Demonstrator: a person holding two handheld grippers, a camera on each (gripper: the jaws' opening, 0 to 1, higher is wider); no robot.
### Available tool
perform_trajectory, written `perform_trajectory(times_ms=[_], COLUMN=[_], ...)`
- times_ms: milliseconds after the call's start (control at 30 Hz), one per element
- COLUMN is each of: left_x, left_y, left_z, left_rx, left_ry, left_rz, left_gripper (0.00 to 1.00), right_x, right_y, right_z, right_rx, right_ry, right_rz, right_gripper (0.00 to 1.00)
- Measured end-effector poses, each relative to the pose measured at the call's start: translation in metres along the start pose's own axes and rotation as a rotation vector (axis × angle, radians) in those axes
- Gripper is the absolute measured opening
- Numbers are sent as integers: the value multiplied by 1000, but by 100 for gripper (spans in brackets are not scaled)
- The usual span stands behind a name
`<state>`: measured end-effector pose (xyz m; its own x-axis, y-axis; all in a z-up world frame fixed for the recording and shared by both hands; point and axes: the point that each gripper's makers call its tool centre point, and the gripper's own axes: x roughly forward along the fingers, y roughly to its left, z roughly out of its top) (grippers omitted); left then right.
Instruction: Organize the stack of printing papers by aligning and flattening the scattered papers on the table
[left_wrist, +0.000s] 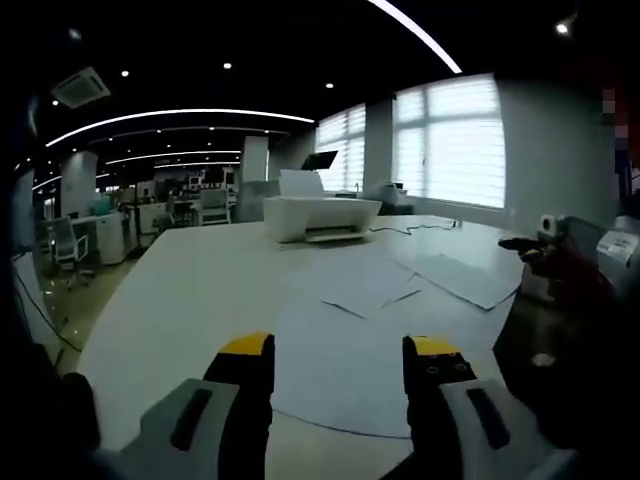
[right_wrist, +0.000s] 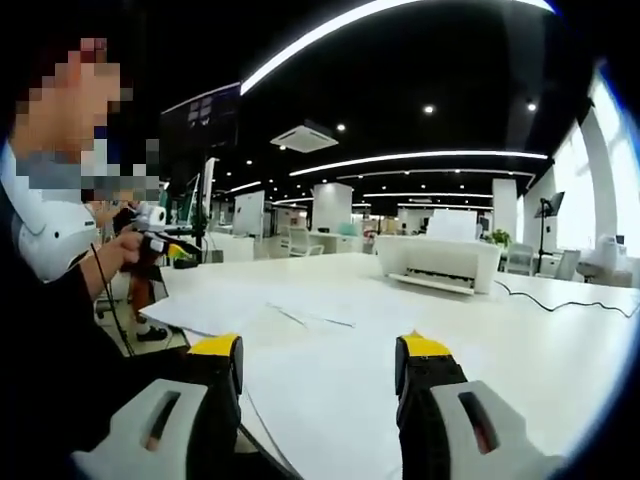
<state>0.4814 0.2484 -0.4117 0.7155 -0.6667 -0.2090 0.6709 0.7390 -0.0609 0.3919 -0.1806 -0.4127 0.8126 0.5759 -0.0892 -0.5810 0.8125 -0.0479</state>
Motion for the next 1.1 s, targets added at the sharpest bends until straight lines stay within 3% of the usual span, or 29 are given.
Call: perform_trajectory(times_ms=[533, 1100], left_x=[12, 23], left_y=[19, 31], left_z=[-8, -13], left_rx=[30, 24], left_ry=[44, 67], left_rz=[48, 54], left_gripper=[56, 56], right_x=[1, 0], right_y=[-1, -2], right_z=[-2, -2], right_rx=[2, 4], right_ry=[10, 13], right_rz=[3, 1], right_gripper=[57, 57])
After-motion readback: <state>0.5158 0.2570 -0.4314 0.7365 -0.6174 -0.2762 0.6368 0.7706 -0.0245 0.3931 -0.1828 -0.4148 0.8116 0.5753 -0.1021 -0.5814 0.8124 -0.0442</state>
